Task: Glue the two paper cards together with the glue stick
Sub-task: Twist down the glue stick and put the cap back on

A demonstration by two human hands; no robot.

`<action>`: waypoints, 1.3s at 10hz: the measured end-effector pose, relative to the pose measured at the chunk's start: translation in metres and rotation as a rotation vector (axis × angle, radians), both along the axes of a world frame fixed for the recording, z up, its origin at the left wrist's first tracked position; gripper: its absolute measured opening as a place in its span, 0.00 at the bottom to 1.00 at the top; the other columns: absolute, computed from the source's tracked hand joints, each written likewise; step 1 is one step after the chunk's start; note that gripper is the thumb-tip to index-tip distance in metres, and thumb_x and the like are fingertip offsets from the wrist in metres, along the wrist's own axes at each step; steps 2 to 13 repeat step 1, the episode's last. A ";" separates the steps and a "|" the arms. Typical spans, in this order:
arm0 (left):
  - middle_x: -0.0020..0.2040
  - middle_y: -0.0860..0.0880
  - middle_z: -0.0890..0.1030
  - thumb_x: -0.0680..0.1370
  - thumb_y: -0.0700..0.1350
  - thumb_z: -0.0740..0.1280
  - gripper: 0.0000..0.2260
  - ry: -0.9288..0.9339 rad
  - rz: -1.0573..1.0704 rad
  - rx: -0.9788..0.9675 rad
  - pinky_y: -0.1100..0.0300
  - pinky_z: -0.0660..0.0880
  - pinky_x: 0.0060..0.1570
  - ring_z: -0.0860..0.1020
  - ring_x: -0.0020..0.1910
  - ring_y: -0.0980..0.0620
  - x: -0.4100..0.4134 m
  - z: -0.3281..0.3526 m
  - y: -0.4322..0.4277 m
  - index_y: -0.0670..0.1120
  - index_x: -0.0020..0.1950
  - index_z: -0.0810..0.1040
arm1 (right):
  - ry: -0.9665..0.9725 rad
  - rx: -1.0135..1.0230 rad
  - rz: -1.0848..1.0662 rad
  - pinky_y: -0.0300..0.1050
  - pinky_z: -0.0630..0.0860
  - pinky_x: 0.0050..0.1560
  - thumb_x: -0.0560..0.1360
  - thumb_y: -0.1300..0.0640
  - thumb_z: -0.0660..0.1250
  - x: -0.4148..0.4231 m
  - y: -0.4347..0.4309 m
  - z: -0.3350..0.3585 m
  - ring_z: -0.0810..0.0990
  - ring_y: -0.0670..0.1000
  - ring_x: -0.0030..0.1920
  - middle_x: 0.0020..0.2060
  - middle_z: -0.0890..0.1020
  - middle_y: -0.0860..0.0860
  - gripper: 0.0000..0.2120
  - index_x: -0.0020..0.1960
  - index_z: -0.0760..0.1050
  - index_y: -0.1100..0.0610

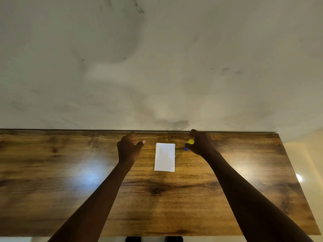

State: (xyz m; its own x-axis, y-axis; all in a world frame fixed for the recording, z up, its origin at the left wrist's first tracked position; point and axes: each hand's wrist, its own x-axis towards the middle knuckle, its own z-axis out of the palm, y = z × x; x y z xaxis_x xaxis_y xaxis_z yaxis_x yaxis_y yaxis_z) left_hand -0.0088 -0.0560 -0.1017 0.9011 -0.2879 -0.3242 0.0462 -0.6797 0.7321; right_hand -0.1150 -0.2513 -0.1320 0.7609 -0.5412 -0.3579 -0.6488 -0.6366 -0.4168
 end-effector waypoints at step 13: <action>0.65 0.38 0.74 0.73 0.42 0.69 0.25 -0.049 -0.019 0.032 0.49 0.68 0.65 0.74 0.61 0.41 0.006 0.004 0.002 0.39 0.67 0.67 | -0.027 -0.044 -0.012 0.45 0.71 0.41 0.70 0.51 0.69 0.003 -0.001 0.006 0.77 0.60 0.49 0.50 0.79 0.61 0.20 0.54 0.70 0.63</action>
